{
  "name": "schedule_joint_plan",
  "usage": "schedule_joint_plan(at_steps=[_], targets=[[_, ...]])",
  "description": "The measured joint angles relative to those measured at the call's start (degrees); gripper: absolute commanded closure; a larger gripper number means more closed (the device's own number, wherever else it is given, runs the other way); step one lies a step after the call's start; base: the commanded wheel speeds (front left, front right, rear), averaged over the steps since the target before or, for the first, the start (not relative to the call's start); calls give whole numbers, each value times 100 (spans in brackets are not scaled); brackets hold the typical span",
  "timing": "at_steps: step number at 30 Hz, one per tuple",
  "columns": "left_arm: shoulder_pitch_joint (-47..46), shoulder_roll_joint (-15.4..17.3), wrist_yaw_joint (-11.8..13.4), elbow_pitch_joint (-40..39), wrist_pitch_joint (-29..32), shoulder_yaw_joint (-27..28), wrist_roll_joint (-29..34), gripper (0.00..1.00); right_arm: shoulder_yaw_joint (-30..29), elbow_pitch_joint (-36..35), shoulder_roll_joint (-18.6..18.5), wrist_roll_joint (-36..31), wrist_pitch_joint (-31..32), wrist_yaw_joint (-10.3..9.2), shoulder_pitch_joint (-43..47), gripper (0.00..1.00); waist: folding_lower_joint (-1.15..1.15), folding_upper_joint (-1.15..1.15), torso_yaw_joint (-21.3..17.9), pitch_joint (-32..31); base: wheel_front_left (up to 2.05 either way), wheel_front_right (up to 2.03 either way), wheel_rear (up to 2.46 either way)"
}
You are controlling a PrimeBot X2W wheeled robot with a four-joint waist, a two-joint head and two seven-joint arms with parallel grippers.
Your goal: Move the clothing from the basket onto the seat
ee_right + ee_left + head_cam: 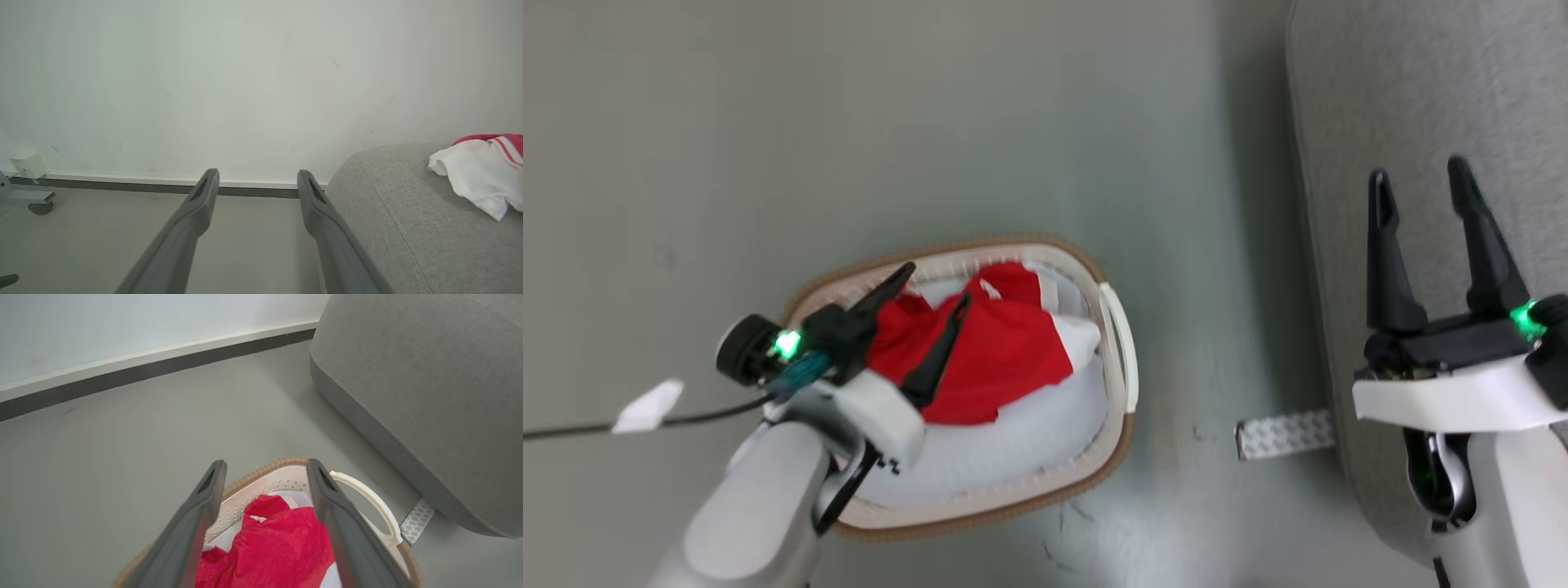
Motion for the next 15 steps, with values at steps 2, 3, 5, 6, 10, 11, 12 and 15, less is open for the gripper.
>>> schedule_joint_plan(at_steps=[2, 3, 5, 6, 10, 11, 12, 15], targets=[[-176, 20, 0, 96, 176, -224, 35, 0, 12, -81, 1, 36, 0, 0, -103, 0, 0, 0, -22, 205, 0, 0, 0], [-249, 14, 0, 136, 241, -302, 34, 0, 4, -129, 2, 80, 0, 0, -159, 0, 0, 0, -30, 302, 0, 0, 0], [-428, -3, 0, 218, 420, -443, 34, 0, 0, -218, -1, 172, 0, 0, -282, 0, 0, 0, -40, 490, 0, 0, 0], [-537, -4, 0, 272, 504, -505, 35, 0, 30, -271, -2, 236, 0, 0, -339, 0, 0, 0, -43, 580, 0, 0, 0], [-843, -26, 0, 575, 957, -733, 96, 0, 156, -460, 3, 325, 0, 0, -529, 0, 0, 0, -55, 923, 0, 0, 0], [-910, -34, 0, 638, 1055, -776, 100, 0, 164, -524, 1, 370, 0, 0, -559, 0, -1, 0, -56, 1004, 0, 0, 0], [-988, -47, 0, 705, 1131, -818, 112, 0, 179, -572, 1, 421, 0, 0, -589, 0, -1, 0, -58, 1086, 0, 0, 0], [-1177, -73, 1, 887, 1310, -880, 223, 0, 263, -749, 1, 520, 0, 0, -661, 0, -1, 0, -63, 1326, 0, 0, 0]])
